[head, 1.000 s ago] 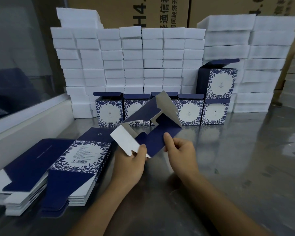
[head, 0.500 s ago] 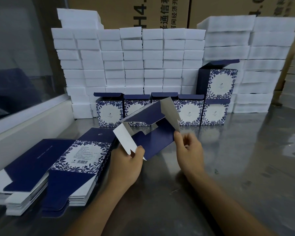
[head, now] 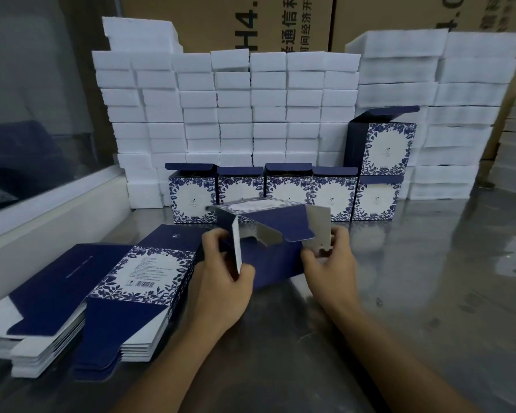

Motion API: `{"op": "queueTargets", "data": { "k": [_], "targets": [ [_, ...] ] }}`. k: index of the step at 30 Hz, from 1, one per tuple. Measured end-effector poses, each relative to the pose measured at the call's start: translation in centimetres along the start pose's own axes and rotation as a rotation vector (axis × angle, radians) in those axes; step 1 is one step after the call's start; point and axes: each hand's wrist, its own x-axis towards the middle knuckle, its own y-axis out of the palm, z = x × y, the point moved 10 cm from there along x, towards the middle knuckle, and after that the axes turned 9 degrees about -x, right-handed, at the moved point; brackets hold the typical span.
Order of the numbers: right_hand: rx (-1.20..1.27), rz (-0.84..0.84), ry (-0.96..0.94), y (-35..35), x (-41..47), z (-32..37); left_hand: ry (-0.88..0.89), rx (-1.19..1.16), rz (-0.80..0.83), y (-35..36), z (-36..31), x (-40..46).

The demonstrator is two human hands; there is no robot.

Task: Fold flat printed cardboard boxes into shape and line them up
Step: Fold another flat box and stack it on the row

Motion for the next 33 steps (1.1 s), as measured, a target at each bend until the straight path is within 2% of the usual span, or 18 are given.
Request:
{"op": "queueTargets", "data": {
  "k": [5,12,15,24,28,33],
  "targets": [
    [0.183,0.079,-0.189,1.0,-1.0,3.3,0.101,0.080,0.103,0.8,-1.0,-0.3],
    [0.271,0.152,-0.197,1.8,-1.5,4.0,0.218,-0.043,0.017,-0.5,-2.6,0.2],
    [0.301,0.144,-0.148,1.7,-1.3,3.8,0.158,-0.044,0.044,0.0,-2.1,0.1],
    [0.266,0.176,-0.129,2.1,-1.4,3.8,0.019,-0.172,-0.123,-1.6,-1.4,0.7],
    [0.155,0.141,-0.117,1.9,-1.2,3.3,0.025,-0.149,-0.163,-1.9,-2.1,0.4],
    [-0.002,-0.051,-0.184,-0.2,-0.4,3.2,0.108,-0.105,-0.134,-1.3,-3.7,-0.2]
  ]
}}
